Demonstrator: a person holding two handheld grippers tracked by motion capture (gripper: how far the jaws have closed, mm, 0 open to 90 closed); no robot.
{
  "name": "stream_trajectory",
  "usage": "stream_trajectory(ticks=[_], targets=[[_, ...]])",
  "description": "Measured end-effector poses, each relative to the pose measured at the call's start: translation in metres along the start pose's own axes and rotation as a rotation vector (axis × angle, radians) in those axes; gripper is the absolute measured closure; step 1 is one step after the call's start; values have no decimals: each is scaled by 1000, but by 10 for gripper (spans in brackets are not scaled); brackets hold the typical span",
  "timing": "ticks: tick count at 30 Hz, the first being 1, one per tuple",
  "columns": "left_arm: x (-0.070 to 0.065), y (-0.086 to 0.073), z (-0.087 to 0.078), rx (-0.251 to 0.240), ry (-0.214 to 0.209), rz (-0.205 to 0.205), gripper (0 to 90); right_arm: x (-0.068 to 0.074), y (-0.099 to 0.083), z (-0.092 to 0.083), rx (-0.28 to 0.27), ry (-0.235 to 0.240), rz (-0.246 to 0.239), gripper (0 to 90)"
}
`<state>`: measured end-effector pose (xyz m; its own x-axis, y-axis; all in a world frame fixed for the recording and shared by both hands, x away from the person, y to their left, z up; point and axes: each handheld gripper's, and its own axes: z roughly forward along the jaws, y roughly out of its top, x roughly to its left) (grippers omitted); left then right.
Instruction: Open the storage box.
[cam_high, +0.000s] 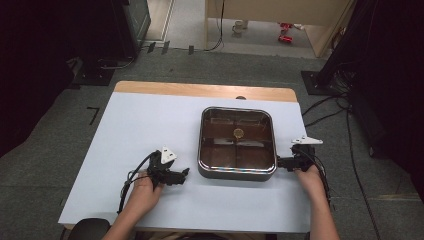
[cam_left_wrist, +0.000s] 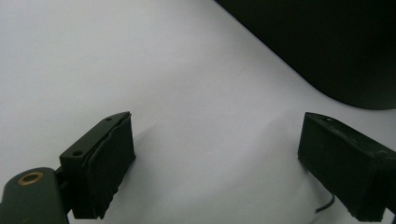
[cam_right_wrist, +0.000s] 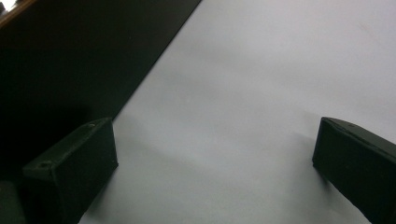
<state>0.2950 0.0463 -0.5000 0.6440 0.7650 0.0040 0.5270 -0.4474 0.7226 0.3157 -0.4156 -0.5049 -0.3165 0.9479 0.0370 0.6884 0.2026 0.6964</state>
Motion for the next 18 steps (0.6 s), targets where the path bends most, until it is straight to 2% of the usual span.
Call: stream_trajectory(ticks=[18], targets=[[0, 0, 0, 2, 2, 1, 104, 0, 0, 0, 0, 0, 0, 0]])
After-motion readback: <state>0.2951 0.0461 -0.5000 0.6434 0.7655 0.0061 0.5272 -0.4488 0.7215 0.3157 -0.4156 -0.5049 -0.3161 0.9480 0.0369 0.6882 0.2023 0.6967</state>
